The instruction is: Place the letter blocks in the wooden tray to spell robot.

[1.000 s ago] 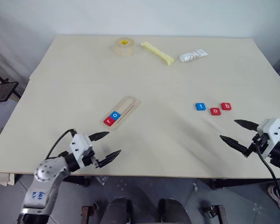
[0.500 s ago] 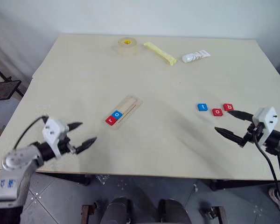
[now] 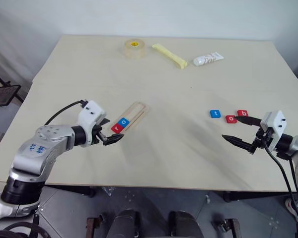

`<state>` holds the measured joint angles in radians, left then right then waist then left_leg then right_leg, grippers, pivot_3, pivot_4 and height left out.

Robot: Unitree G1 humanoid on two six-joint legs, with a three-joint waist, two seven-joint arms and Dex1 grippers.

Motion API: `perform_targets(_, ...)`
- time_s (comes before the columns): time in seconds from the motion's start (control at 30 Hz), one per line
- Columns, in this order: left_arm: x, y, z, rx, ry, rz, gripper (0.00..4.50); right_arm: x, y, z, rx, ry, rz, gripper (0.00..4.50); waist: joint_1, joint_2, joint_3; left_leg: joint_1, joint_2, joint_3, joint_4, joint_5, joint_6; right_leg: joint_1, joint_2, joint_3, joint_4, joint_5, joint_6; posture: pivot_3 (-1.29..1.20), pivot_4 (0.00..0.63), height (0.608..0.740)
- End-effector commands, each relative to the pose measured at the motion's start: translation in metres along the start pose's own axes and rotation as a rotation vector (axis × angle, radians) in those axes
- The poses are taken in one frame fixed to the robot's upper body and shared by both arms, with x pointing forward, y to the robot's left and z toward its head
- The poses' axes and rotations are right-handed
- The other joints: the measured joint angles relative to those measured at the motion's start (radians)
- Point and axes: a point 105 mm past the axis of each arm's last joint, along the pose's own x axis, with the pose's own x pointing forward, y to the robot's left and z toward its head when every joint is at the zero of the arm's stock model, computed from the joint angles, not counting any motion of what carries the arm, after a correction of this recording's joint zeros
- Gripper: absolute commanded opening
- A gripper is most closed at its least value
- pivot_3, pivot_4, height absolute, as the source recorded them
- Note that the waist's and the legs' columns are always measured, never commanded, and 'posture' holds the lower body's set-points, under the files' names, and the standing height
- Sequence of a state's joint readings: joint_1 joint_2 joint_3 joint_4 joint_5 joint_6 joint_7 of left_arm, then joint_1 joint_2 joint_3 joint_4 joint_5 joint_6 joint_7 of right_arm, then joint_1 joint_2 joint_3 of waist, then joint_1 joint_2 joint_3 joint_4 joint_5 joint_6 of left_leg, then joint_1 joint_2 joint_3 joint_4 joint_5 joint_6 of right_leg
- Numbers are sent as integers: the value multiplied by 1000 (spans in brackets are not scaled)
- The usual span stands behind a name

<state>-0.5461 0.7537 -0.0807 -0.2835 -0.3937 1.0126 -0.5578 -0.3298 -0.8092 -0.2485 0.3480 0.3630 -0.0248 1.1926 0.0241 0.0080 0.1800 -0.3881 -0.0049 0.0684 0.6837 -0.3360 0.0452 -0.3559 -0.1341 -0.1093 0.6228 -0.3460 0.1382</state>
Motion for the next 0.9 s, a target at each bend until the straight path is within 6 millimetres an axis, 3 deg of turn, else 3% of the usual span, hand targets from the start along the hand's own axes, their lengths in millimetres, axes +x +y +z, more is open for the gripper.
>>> perform_targets(0.03, 10, 7, -2, 15, 101, 57, 4500, -2, 0, 7, -33, -21, 0, 4445, 0, 0, 0, 0, 0, 0, 0, 0, 0, 0, 0, 0, 0, 0, 0, 0, 150, 740)
perform_targets(0.57, 37, 2, -6, -52, 167, 12, 4500, -14, 5, 2, -20, 7, -7, 4445, 3, -1, 0, -1, 0, -1, 1, 0, 0, 0, 0, 0, 1, 0, 0, 0, 150, 740)
perform_targets(0.9, 36, 7, -4, -22, 194, 30, 4500, -12, 4, 1, -19, 8, -17, 4445, 2, -1, 0, 0, 0, -2, 1, 0, 0, 1, 0, 0, 1, 0, 0, 0, 150, 740)
